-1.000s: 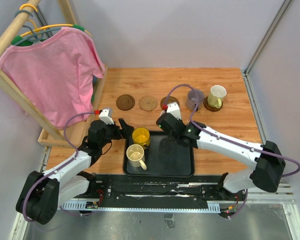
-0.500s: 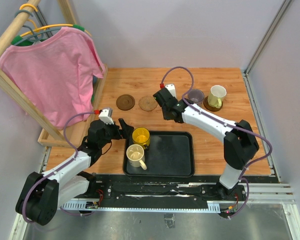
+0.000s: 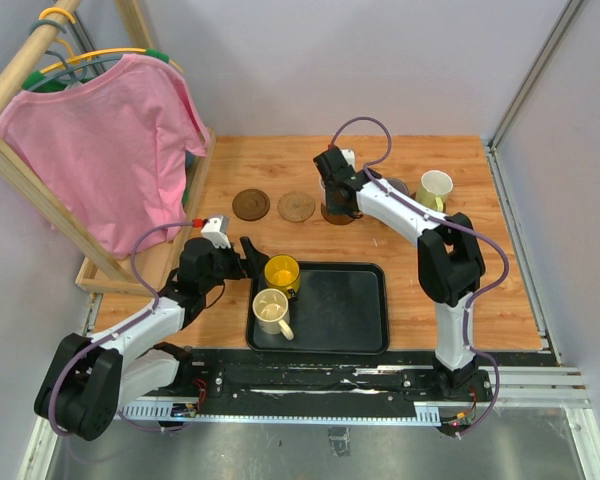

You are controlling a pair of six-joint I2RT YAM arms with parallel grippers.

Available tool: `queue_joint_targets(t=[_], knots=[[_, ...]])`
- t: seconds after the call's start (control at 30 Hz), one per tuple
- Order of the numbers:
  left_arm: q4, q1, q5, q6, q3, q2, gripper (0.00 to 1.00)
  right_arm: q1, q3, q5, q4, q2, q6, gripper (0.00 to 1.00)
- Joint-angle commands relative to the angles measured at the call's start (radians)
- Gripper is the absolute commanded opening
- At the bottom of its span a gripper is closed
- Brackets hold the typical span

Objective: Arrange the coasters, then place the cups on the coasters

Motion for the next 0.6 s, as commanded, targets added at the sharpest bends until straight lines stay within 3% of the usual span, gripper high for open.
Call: queue_joint_targets(t=[0.0,0.57], knots=[[0.007,-0.010,0.015,0.023,0.036,0.014,1.00,-0.027,0.060,0.014,0.001,0.026,0.011,0.01],[0.010,-0.010,0.009,0.026,0.036,0.026,1.00,-0.055,0.053,-0.005,-0.003,0.075,0.023,0.01]])
